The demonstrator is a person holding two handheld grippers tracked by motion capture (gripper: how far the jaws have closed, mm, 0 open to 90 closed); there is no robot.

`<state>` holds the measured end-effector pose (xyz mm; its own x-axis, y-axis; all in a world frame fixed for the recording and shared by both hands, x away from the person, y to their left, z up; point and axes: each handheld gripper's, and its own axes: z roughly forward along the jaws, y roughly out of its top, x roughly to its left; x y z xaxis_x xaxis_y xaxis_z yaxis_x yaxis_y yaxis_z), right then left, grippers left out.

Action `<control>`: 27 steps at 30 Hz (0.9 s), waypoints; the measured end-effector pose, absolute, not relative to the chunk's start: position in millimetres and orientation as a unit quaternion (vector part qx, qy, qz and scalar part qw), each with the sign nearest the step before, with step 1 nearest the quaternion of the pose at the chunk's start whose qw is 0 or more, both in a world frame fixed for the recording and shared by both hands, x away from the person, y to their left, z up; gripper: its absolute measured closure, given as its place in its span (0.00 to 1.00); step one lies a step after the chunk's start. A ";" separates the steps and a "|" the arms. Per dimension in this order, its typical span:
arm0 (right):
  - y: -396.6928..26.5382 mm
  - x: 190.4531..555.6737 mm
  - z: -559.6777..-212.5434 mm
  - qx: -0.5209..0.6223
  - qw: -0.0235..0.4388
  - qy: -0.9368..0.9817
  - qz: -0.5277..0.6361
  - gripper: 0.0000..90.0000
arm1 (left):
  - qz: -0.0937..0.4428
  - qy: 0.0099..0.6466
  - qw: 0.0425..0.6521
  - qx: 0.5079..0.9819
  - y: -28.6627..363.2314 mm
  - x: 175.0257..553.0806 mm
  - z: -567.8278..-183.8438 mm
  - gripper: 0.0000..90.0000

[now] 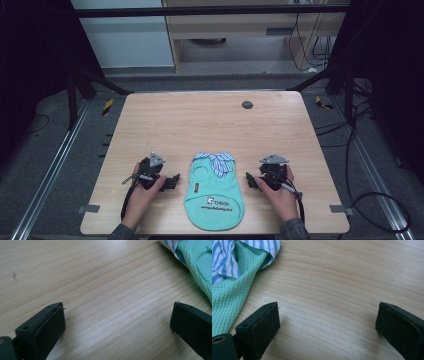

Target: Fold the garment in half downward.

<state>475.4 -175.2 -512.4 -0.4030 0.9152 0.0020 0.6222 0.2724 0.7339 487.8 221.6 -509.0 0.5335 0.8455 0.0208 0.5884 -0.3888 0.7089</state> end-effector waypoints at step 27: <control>-174.9 475.0 -510.7 0.499 0.225 0.763 0.343 0.20 | 0.202 0.452 0.348 0.796 220.7 480.4 -502.8 0.08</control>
